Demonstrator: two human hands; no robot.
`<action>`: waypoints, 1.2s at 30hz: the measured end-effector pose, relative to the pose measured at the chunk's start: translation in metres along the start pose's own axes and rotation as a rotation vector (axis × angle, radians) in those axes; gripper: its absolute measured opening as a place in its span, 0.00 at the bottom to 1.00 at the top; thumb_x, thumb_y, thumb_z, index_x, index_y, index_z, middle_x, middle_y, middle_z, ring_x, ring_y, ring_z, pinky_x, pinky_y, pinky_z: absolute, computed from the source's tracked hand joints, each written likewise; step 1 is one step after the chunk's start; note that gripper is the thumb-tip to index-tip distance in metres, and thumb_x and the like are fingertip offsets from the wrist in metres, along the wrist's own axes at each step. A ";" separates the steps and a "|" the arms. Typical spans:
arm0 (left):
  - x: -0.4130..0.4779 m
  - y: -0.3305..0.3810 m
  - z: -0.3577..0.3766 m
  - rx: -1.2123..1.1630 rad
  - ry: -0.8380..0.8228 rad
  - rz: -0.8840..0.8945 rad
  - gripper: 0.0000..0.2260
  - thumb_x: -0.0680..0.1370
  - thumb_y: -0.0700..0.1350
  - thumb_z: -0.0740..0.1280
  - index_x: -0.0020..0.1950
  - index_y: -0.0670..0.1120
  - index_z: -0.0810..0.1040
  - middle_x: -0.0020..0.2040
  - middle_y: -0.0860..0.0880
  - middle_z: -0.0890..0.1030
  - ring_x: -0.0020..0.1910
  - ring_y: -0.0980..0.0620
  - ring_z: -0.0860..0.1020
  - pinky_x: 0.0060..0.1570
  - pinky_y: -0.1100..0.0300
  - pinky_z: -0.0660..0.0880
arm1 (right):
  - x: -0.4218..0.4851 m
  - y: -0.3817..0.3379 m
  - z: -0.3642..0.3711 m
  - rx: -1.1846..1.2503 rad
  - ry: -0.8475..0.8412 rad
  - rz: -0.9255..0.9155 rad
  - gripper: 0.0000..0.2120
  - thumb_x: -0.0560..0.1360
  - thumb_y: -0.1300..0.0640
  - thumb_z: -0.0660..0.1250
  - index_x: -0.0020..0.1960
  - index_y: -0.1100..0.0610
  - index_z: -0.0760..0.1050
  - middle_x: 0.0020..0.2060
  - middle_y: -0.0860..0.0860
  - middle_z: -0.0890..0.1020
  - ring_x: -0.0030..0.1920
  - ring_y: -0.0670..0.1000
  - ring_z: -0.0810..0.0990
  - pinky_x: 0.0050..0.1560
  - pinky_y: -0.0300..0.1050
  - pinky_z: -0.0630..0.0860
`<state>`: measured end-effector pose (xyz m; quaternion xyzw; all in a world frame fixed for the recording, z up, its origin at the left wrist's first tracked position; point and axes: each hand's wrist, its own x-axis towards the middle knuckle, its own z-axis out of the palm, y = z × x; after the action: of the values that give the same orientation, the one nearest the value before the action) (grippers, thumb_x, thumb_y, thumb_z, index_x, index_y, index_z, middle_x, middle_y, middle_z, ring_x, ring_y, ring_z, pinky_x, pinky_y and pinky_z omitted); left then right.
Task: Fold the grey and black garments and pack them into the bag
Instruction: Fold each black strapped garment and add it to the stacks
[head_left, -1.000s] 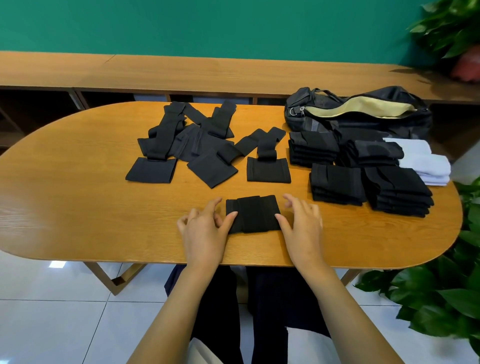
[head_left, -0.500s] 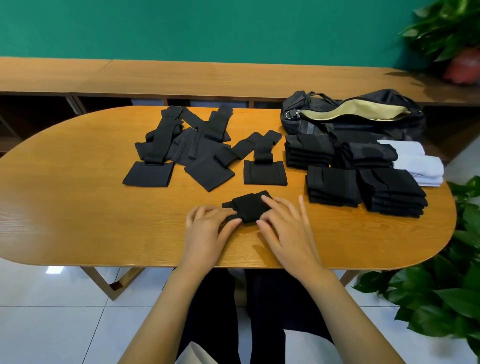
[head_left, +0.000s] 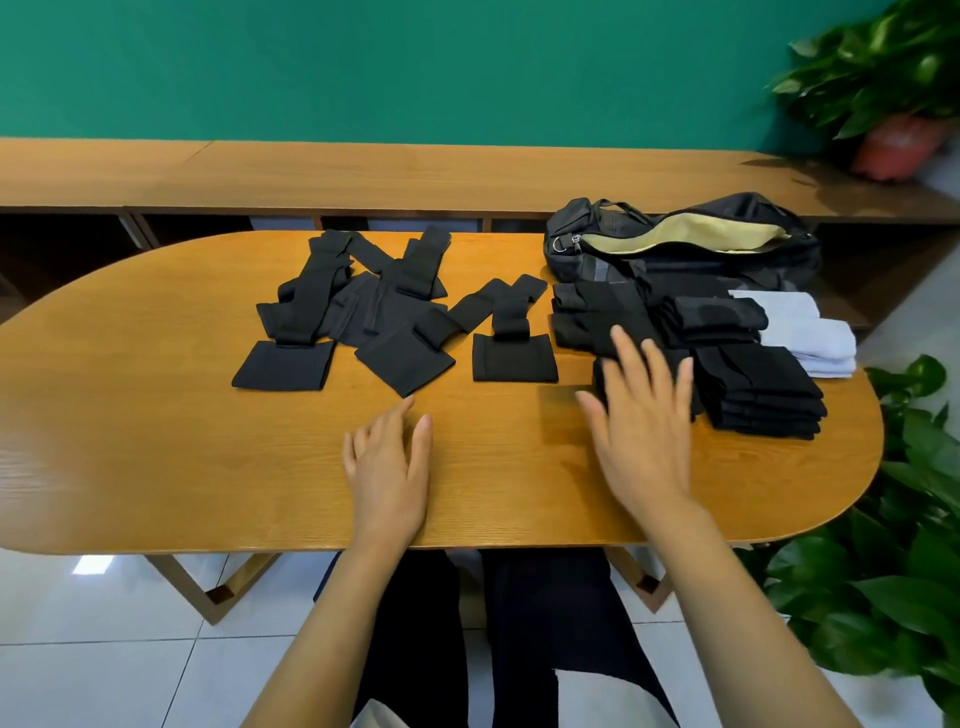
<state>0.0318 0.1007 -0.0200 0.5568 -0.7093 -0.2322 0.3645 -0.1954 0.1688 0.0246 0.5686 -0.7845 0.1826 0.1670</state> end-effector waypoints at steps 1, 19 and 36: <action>0.000 -0.001 0.001 0.006 0.003 0.010 0.28 0.80 0.65 0.47 0.72 0.51 0.69 0.65 0.53 0.75 0.68 0.52 0.66 0.74 0.43 0.53 | 0.002 0.011 -0.001 -0.024 0.006 0.038 0.27 0.82 0.42 0.50 0.67 0.60 0.73 0.77 0.52 0.61 0.77 0.58 0.57 0.75 0.61 0.44; -0.001 0.000 0.002 0.064 -0.012 0.018 0.28 0.79 0.62 0.46 0.70 0.50 0.71 0.66 0.52 0.75 0.68 0.52 0.67 0.75 0.44 0.50 | -0.002 0.049 0.016 0.018 -0.039 0.054 0.24 0.79 0.37 0.53 0.58 0.54 0.75 0.73 0.55 0.69 0.76 0.58 0.57 0.75 0.65 0.44; -0.001 -0.001 0.002 0.060 -0.023 0.011 0.27 0.79 0.62 0.47 0.68 0.50 0.73 0.63 0.54 0.76 0.66 0.53 0.69 0.75 0.47 0.50 | 0.026 0.050 0.026 -0.125 -0.211 -0.134 0.22 0.78 0.36 0.51 0.56 0.46 0.77 0.75 0.51 0.64 0.76 0.61 0.55 0.72 0.71 0.44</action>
<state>0.0308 0.1011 -0.0218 0.5610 -0.7230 -0.2153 0.3409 -0.2523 0.1494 0.0090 0.6242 -0.7679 0.0610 0.1304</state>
